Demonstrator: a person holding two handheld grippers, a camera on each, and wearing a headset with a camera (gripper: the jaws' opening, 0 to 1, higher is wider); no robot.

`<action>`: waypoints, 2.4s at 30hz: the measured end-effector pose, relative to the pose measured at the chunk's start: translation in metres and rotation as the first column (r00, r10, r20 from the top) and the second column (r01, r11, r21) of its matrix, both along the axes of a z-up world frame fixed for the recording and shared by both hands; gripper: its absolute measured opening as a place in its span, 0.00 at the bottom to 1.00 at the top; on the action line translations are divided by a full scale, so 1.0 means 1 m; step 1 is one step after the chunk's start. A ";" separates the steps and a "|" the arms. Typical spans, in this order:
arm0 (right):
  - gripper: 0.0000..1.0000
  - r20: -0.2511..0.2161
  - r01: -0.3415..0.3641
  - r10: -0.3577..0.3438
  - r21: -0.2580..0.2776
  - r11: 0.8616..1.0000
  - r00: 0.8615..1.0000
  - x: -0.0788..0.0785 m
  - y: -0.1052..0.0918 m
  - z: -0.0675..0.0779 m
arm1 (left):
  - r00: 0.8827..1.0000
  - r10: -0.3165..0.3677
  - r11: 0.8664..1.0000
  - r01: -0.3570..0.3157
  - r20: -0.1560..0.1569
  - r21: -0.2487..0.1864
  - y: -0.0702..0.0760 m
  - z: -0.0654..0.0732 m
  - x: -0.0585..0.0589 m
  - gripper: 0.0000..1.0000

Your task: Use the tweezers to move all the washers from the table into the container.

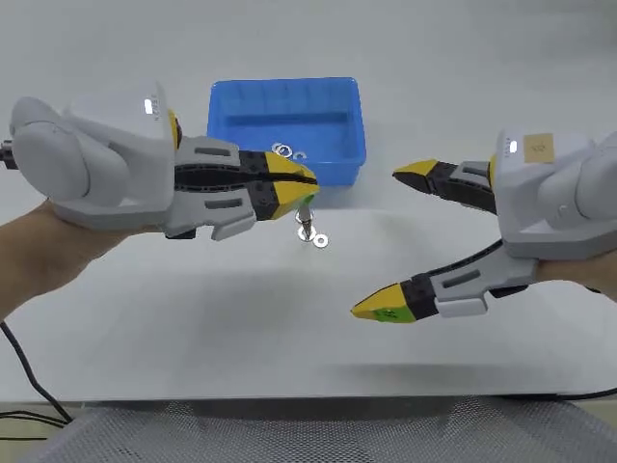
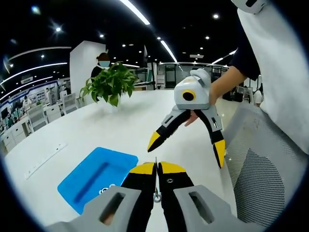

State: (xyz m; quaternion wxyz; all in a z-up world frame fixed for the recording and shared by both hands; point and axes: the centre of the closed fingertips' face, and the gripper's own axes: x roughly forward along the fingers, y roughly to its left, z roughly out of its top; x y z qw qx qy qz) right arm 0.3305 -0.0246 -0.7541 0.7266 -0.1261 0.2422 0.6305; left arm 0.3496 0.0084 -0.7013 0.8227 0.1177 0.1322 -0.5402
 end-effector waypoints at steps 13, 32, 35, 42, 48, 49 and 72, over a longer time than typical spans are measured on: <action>0.97 -0.016 -0.007 0.007 0.004 1.000 1.000 -0.003 0.004 -0.001 | 0.999 -0.031 1.000 0.031 -0.024 0.000 -0.002 -0.004 -0.005 0.05; 0.49 -0.084 -0.063 0.067 0.052 0.997 0.994 0.005 0.043 -0.006 | 0.995 -0.082 0.995 0.085 -0.055 0.050 -0.003 -0.005 -0.010 0.05; 0.44 -0.073 -0.073 0.077 0.067 0.995 0.994 0.006 0.052 -0.004 | 0.994 -0.087 0.995 0.090 -0.060 0.051 -0.005 -0.005 -0.010 0.05; 0.31 -0.062 -0.087 0.092 0.075 0.993 0.994 0.014 0.061 -0.007 | 0.994 -0.095 0.993 0.098 -0.057 0.059 -0.006 -0.006 -0.008 0.05; 0.25 -0.064 -0.135 0.141 0.089 0.987 0.988 0.013 0.065 -0.008 | 0.993 -0.109 0.992 0.112 -0.056 0.065 -0.010 -0.006 -0.009 0.05; 0.24 -0.060 -0.146 0.151 0.086 0.986 0.987 0.012 0.065 -0.008 | 0.992 -0.110 0.991 0.114 -0.056 0.066 -0.010 -0.006 -0.009 0.05; 0.09 0.108 -0.293 0.291 0.005 0.956 0.951 0.001 0.070 -0.016 | 0.993 -0.059 0.997 0.064 -0.099 0.046 -0.004 -0.010 -0.009 0.06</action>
